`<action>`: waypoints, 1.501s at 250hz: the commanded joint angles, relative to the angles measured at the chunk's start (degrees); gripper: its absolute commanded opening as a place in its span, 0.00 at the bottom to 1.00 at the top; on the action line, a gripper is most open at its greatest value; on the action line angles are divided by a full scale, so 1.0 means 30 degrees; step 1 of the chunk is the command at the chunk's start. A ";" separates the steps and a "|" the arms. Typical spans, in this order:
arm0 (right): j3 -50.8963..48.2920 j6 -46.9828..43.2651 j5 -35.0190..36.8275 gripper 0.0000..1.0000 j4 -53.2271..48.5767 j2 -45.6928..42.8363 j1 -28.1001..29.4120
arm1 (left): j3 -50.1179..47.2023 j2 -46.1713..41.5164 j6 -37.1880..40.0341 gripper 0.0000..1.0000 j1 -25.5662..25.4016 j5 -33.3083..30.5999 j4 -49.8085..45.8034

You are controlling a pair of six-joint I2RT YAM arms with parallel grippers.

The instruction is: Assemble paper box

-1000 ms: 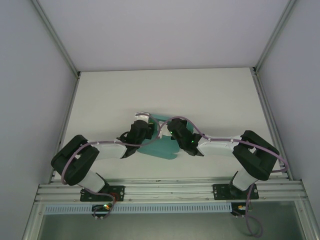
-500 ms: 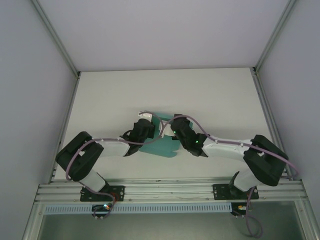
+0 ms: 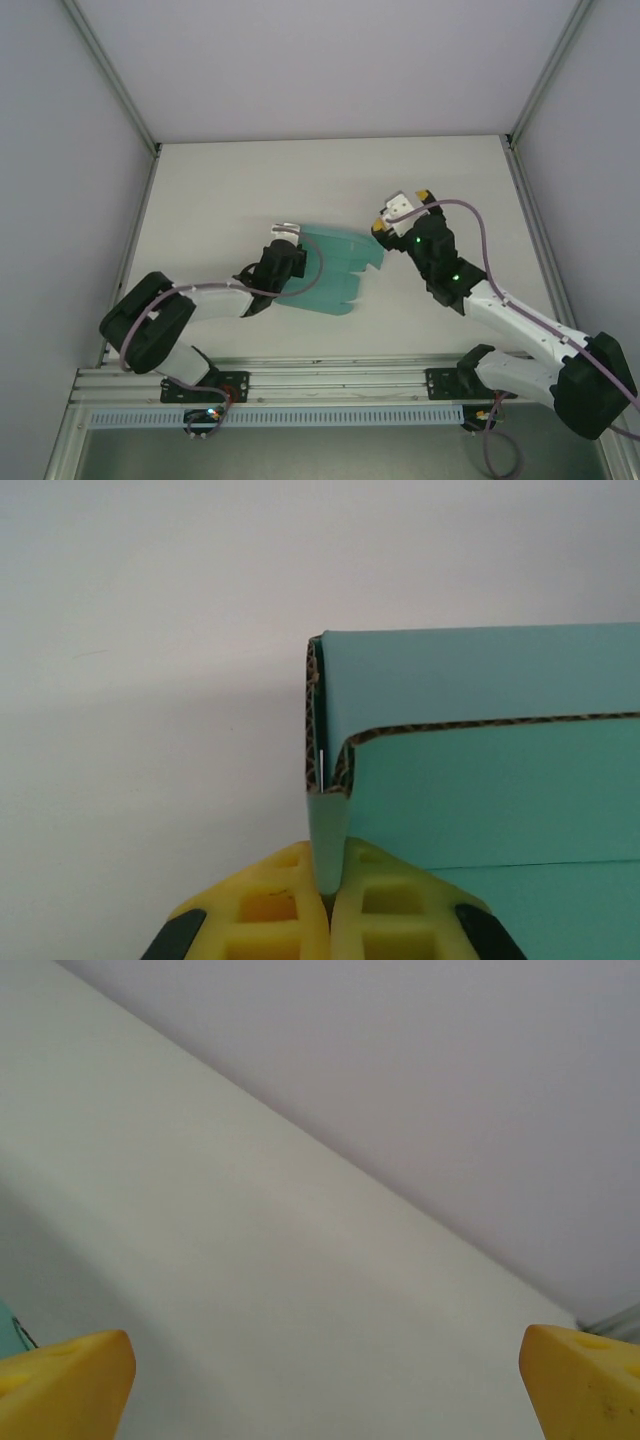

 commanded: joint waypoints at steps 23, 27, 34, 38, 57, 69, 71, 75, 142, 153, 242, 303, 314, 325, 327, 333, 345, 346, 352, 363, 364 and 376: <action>0.0821 0.2615 -0.3023 1.00 -0.1638 0.1388 -0.0154 | -0.0207 -0.1580 -0.1080 0.00 0.0052 0.0124 -0.0684; 0.0871 0.2691 -0.3114 1.00 -0.1637 0.1585 -0.0154 | -0.0228 -0.1654 -0.1121 0.00 0.0054 0.0104 -0.0694; 0.0889 0.2857 -0.3290 1.00 -0.1497 0.1903 -0.0154 | -0.0285 -0.1748 -0.1219 0.00 0.0044 0.0130 -0.0692; 0.0908 0.2886 -0.3376 1.00 -0.1379 0.2104 -0.0154 | -0.0297 -0.1817 -0.1234 0.00 0.0044 0.0194 -0.0666; 0.0994 0.2979 -0.4072 1.00 -0.0792 0.3005 -0.0110 | -0.0402 -0.2054 -0.1224 0.00 0.0067 0.0493 -0.0625; 0.1018 0.3267 -0.4471 1.00 -0.0145 0.3498 -0.0129 | -0.0390 -0.2151 -0.1260 0.00 0.0043 0.0628 -0.0747; 0.1017 0.3336 -0.4526 1.00 -0.0026 0.3588 -0.0126 | -0.0368 -0.2180 -0.1272 0.00 0.0026 0.0663 -0.0771; 0.1035 0.3396 -0.4710 1.00 0.0209 0.3733 -0.0123 | -0.0379 -0.2195 -0.1274 0.00 0.0029 0.0727 -0.0779; 0.0969 0.6127 -0.4702 1.00 0.5297 0.5920 0.0107 | -0.0437 -0.2263 -0.1485 0.00 -0.0177 0.1362 -0.0607; 0.0786 0.6886 -0.3796 1.00 0.6404 0.6116 0.0233 | -0.0447 -0.2209 -0.1648 0.00 -0.0234 0.1275 -0.0490; 0.0611 0.8146 0.2854 1.00 0.5685 0.6357 0.1955 | 0.0009 -0.2294 -0.2547 0.00 -0.0630 -0.0790 -0.1289; -0.1330 0.7937 0.1413 1.00 -0.1207 0.1462 0.1867 | 0.0183 -0.3203 -0.2277 0.00 -0.0438 -0.1292 -0.2248; -0.1736 0.8193 0.1397 1.00 -0.2196 0.0591 0.1816 | 0.0191 -0.3405 -0.2163 0.00 -0.0364 -0.1036 -0.2385; -0.2142 0.8389 0.1066 1.00 -0.3026 -0.0195 0.1675 | 0.0168 -0.3599 -0.2047 0.00 -0.0370 -0.0878 -0.2390; -0.2212 0.8462 0.1011 1.00 -0.3112 -0.0331 0.1658 | 0.0182 -0.3641 -0.2048 0.00 -0.0348 -0.0849 -0.2376; -0.2380 0.8605 0.0961 1.00 -0.3361 -0.0687 0.1579 | 0.0138 -0.3759 -0.2059 0.00 -0.0338 -0.0763 -0.2390; -0.2547 0.8769 0.0334 0.99 -0.3878 -0.1313 0.1477 | 0.0120 -0.3963 -0.1961 0.00 -0.0319 -0.0602 -0.2390; -0.2572 0.8754 0.0238 1.00 -0.3871 -0.1348 0.1467 | 0.0114 -0.3985 -0.1960 0.00 -0.0330 -0.0579 -0.2405; -0.2647 0.8765 -0.0130 1.00 -0.3978 -0.1563 0.1405 | 0.0116 -0.4070 -0.1989 0.00 -0.0336 -0.0581 -0.2447; -0.2663 0.8898 -0.0482 1.00 -0.4061 -0.1762 0.1356 | 0.0137 -0.4262 -0.2004 0.00 -0.0310 -0.0450 -0.2504; -0.2659 0.8907 -0.0506 1.00 -0.4065 -0.1762 0.1348 | 0.0137 -0.4281 -0.1996 0.00 -0.0311 -0.0444 -0.2506; -0.2485 0.8963 -0.0816 0.99 -0.4155 -0.1696 0.1289 | 0.0176 -0.4535 -0.1956 0.00 -0.0325 -0.0323 -0.2609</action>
